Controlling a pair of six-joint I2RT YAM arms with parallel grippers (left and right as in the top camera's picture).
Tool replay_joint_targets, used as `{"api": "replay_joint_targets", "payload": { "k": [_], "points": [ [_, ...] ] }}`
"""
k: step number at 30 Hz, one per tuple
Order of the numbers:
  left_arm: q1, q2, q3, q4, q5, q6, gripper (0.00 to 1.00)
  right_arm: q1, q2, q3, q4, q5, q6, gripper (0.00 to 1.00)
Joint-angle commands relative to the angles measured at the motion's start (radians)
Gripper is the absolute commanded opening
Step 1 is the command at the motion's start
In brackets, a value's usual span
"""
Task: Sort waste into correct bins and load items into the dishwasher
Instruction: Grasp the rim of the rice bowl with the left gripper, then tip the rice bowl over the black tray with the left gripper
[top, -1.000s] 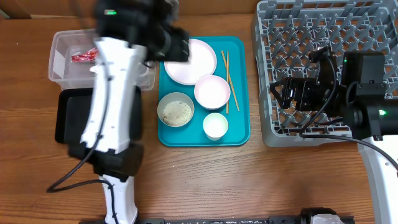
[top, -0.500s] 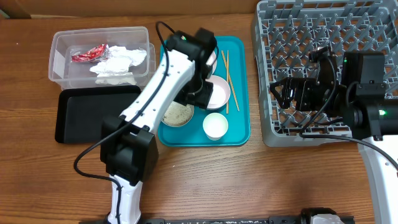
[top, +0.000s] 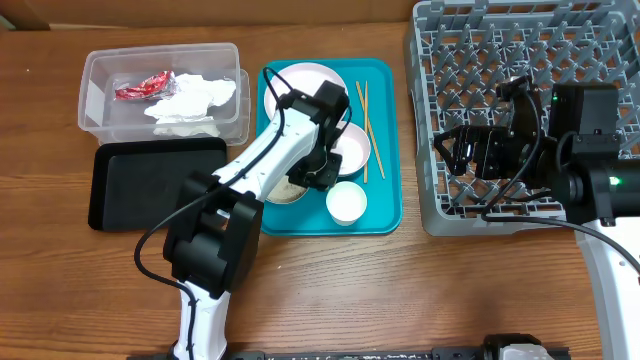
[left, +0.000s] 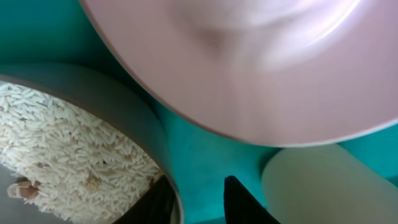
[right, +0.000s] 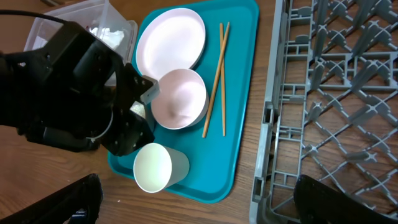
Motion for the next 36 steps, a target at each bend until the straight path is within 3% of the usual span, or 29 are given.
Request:
{"api": "replay_joint_targets", "payload": {
  "k": [1,8,14,25,31,36],
  "points": [
    [-0.004,-0.002,-0.041,0.029,-0.023,-0.018,0.27,-0.002,-0.001,0.022,0.003,-0.009,0.003,1.0],
    [-0.003,-0.002,-0.048,0.031,-0.037,-0.021,0.04,-0.002,-0.001,0.022,0.003,-0.009,0.003,1.0],
    [0.0,-0.003,-0.006,-0.029,-0.038,-0.032,0.04,-0.002,-0.001,0.022,0.003,-0.009,0.003,1.0],
    [0.062,-0.058,0.285,-0.306,-0.03,-0.051,0.04,-0.002,-0.001,0.022,-0.006,-0.009,0.003,1.0],
    [0.197,-0.204,0.288,-0.386,-0.021,-0.014,0.04,-0.002,-0.001,0.022,-0.006,-0.009,0.003,1.0],
    [0.35,-0.259,0.235,-0.388,0.131,0.122,0.04,-0.002,-0.001,0.022,-0.002,-0.009,0.003,1.0]
  ]
}}
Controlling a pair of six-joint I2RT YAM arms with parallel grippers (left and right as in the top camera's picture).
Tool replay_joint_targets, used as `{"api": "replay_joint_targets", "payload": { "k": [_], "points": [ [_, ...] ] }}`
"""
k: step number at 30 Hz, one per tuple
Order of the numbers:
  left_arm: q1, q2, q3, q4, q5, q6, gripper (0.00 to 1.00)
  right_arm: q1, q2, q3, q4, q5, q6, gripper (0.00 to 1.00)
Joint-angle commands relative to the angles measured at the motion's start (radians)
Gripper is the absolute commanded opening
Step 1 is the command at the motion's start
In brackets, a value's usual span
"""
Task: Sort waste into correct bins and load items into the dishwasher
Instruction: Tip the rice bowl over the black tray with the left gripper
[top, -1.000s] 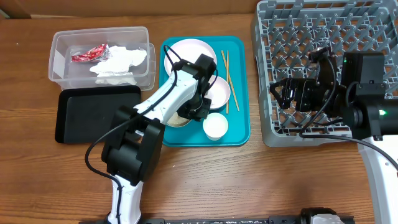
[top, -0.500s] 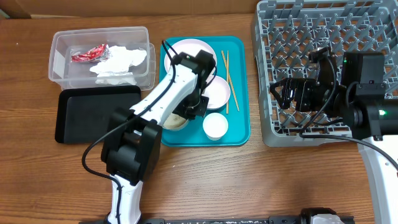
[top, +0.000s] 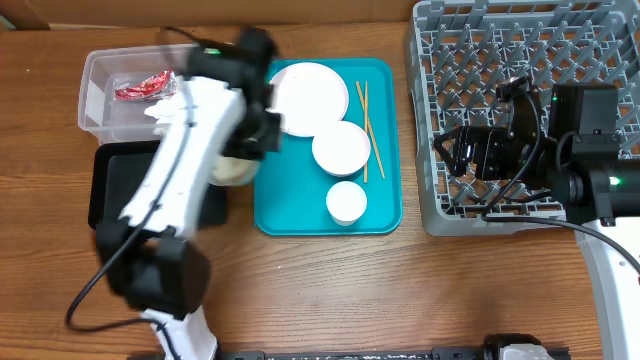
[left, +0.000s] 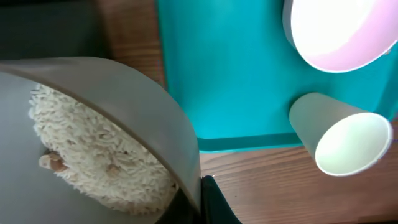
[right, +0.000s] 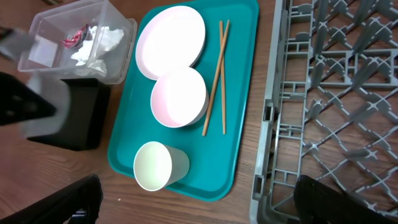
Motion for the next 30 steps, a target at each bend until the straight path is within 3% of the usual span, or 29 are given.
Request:
{"api": "replay_joint_targets", "payload": {
  "k": [1,7,13,22,30],
  "points": [
    [0.127,-0.06,-0.042,0.009,0.159,0.143,0.04,-0.002,-0.001,0.022,0.005,-0.009,0.003,1.0],
    [0.309,-0.061,-0.171,0.052,0.412,0.326,0.04,-0.002,-0.001,0.022,0.005,-0.009,0.003,1.0],
    [0.466,-0.061,-0.372,0.208,0.667,0.492,0.04,-0.002,-0.001,0.022,0.006,-0.009,0.003,1.0],
    [0.728,-0.061,-0.642,0.403,1.047,0.618,0.04,-0.002,-0.001,0.022,0.005,-0.01,0.003,1.0],
    [0.911,-0.056,-0.689,0.416,1.26,0.615,0.04,-0.002,-0.001,0.022,0.005,-0.01,0.003,1.0]
  ]
}}
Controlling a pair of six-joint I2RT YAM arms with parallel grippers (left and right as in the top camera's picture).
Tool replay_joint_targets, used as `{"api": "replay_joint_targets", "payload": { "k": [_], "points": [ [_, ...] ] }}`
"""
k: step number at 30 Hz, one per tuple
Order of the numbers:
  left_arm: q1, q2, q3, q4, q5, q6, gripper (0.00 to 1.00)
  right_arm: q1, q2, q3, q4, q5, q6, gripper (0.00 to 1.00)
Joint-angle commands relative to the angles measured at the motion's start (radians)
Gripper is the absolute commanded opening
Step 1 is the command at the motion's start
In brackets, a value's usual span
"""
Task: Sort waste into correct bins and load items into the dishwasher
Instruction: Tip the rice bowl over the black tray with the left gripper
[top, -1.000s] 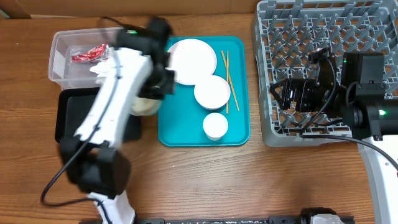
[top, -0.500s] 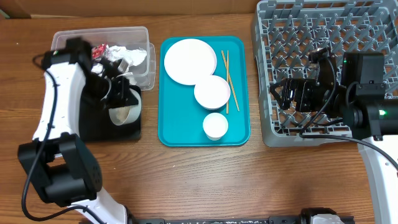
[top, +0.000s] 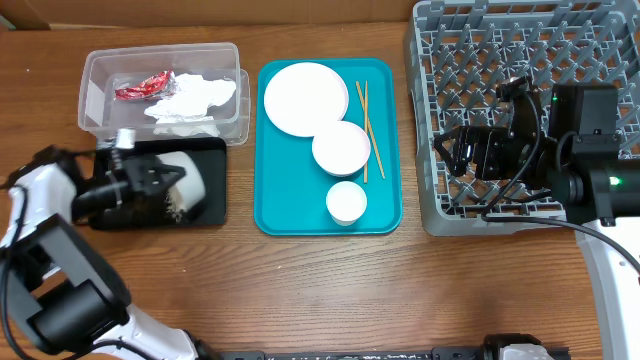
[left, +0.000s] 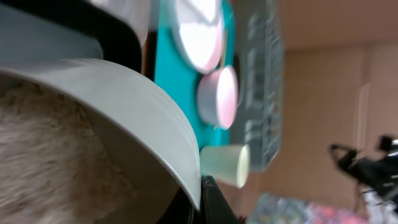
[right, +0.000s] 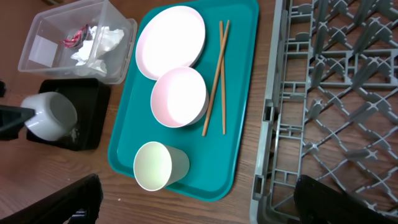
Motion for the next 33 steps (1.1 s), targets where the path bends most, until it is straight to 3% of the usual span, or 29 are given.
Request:
{"api": "replay_joint_targets", "payload": {
  "k": [1,13,18,25,33],
  "points": [
    [0.07,-0.003,-0.011,-0.013,0.216,0.032,0.04,-0.002,-0.001,0.022,0.005,-0.01,0.003,1.0],
    [0.122,-0.003,-0.011,-0.043,0.444,-0.137,0.04,-0.002,-0.001,0.022,0.005,-0.032,0.003,1.0],
    [0.122,-0.003,-0.011,-0.042,0.444,-0.275,0.04,-0.002,-0.001,0.022,0.005,-0.032,0.003,1.0],
    [0.125,-0.003,-0.011,0.093,0.444,-0.294,0.04,-0.002,-0.001,0.022,0.001,-0.032,0.003,1.0],
    [0.125,-0.005,-0.011,0.083,0.445,-0.352,0.04,-0.002,-0.001,0.022,0.001,-0.032,0.003,1.0]
  ]
}}
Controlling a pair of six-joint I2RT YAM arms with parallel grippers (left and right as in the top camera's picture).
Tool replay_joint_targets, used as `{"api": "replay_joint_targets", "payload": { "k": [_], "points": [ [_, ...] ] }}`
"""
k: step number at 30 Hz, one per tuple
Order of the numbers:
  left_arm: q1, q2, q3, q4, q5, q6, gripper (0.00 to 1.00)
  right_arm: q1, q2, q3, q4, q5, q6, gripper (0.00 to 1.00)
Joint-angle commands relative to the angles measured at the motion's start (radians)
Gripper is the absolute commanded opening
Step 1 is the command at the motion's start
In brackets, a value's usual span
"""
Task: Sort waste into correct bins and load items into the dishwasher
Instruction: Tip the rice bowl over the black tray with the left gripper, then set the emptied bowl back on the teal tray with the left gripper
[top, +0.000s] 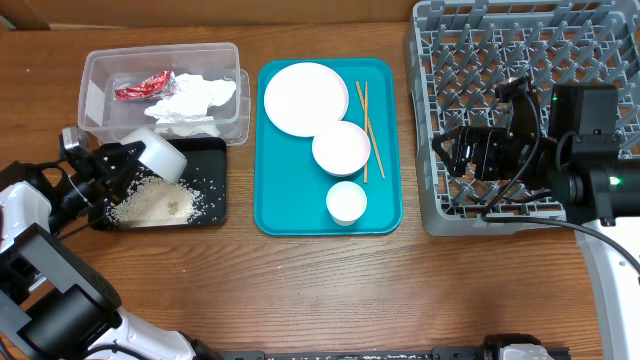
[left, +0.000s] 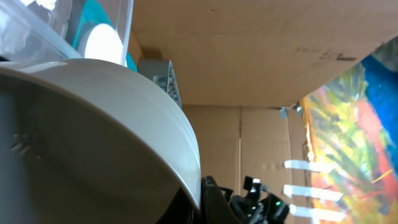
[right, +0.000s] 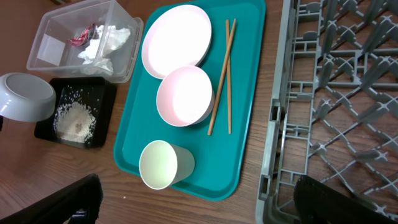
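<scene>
A grey bowl (top: 160, 153) hangs tipped over, mouth down, above the black tray (top: 207, 165); my left gripper (top: 125, 160) is shut on its rim. White rice (top: 150, 203) lies heaped in the tray. The left wrist view shows the bowl (left: 93, 124) close up, with my left gripper (left: 198, 202) clamped on its edge. My right gripper (right: 196, 186) hangs open and holds nothing, over the left edge of the grey dishwasher rack (top: 520, 90). In the right wrist view the bowl (right: 25, 96) is above the rice (right: 74, 118).
A teal tray (top: 300, 215) holds a white plate (top: 305, 85), a pink bowl (top: 341, 148), a paper cup (top: 346, 202) and chopsticks (top: 367, 130). A clear bin (top: 100, 110) behind the black tray holds a red wrapper and crumpled tissue.
The bowl was on its side over the black tray with rice still inside. Now it is turned mouth down and the rice lies in the tray. The right arm has barely moved.
My left gripper stood open around the rim of the rice-filled bowl on the teal tray. Then it was shut on the bowl, off the tray's left side. Then the bowl was tilted over the black tray, and now the rice lies there.
</scene>
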Motion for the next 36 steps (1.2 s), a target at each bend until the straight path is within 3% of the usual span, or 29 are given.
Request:
{"api": "replay_joint_targets", "payload": {
  "k": [1,6,9,11,15,19,24,30,36],
  "points": [
    [0.008,-0.006,-0.006,-0.003,0.028,-0.024,0.04,-0.002,-0.001,0.022,0.002,-0.008,0.003,1.0],
    [0.007,-0.008,0.0,0.035,0.03,-0.108,0.04,-0.002,-0.001,0.022,0.002,-0.008,0.003,1.0],
    [-0.009,-0.027,0.017,0.053,-0.012,-0.008,0.04,-0.002,-0.001,0.022,0.003,-0.008,0.003,1.0],
    [-0.011,-0.033,0.03,0.052,-0.096,-0.03,0.04,-0.002,-0.001,0.022,0.003,-0.008,0.003,1.0],
    [-0.035,-0.051,0.036,0.051,-0.031,0.015,0.04,-0.002,-0.001,0.022,0.002,-0.008,0.003,1.0],
    [-0.098,-0.106,0.066,0.043,-0.103,0.014,0.04,-0.002,-0.001,0.022,0.003,-0.008,0.003,1.0],
    [-0.305,-0.226,0.175,0.0,-0.459,-0.029,0.04,-0.002,-0.001,0.022,0.007,-0.008,0.003,1.0],
    [-0.703,-0.286,0.231,-0.003,-1.081,-0.084,0.04,-0.002,-0.001,0.022,0.006,-0.008,0.003,1.0],
    [-1.04,-0.185,0.214,0.002,-1.408,-0.122,0.04,-0.002,-0.001,0.022,0.006,-0.008,0.003,1.0]
  ]
}}
